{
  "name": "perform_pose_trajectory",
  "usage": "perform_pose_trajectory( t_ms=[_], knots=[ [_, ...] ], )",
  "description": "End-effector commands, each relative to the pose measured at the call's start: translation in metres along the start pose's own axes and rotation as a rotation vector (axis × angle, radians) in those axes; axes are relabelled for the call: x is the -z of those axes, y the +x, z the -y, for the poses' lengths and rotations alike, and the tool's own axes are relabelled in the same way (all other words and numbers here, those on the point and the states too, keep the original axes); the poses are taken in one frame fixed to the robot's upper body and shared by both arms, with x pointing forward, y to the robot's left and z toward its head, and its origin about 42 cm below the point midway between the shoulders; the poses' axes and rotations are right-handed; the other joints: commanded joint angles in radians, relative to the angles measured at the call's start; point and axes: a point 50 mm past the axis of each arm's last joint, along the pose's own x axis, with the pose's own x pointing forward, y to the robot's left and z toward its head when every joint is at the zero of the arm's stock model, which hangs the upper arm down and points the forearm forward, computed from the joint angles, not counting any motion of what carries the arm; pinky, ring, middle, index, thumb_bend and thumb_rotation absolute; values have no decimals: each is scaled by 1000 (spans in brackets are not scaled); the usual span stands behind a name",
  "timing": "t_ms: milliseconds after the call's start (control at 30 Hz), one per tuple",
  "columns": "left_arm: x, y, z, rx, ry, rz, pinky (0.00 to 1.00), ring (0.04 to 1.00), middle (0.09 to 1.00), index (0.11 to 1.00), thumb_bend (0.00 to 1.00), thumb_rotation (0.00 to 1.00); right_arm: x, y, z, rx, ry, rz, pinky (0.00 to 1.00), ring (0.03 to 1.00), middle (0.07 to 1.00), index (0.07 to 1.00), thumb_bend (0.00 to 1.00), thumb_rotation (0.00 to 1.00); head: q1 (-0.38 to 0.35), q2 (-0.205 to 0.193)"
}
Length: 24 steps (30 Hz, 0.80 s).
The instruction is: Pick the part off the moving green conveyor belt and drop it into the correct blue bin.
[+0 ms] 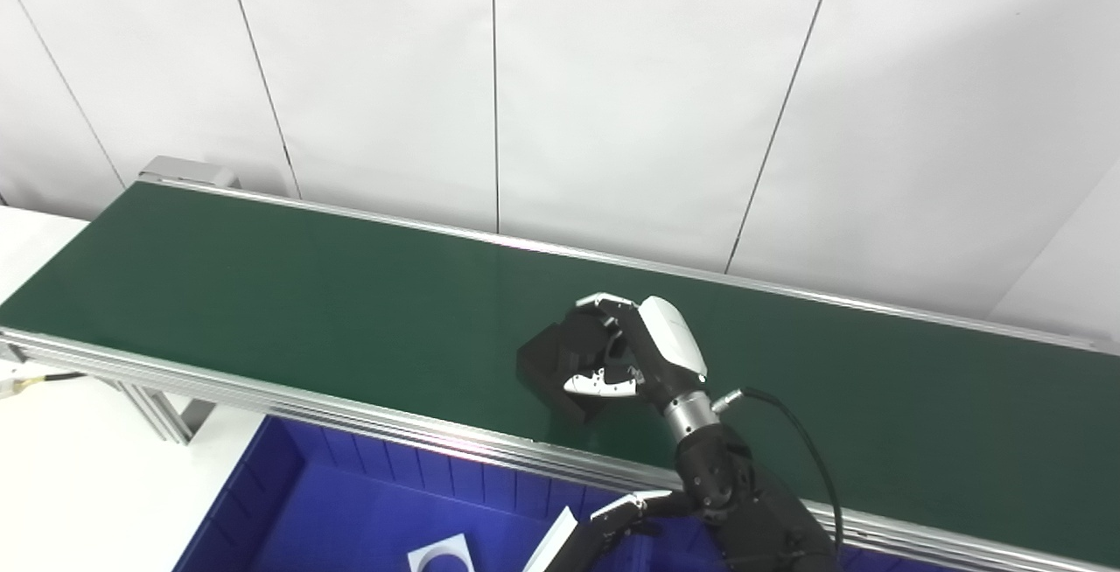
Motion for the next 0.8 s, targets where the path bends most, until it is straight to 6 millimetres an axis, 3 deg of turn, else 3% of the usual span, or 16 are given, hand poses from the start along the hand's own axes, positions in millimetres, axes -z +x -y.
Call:
perform_pose_trajectory(
  t_ms=[0,433,767],
  knots=[
    [-13,5,6,9,-25,76,818,833,786,783,1000,609,-6,9,11,40,-12,31,369,395,482,511,516,0,-1,1],
    [-12,5,6,19,-16,72,816,835,792,801,1000,622,5,2,15,53,4,28,393,414,518,493,516,0,-7,2],
    [-11,12,11,22,-39,74,825,839,791,797,1000,600,-6,1,36,103,64,108,352,393,486,519,515,0,-17,-2]
  ],
)
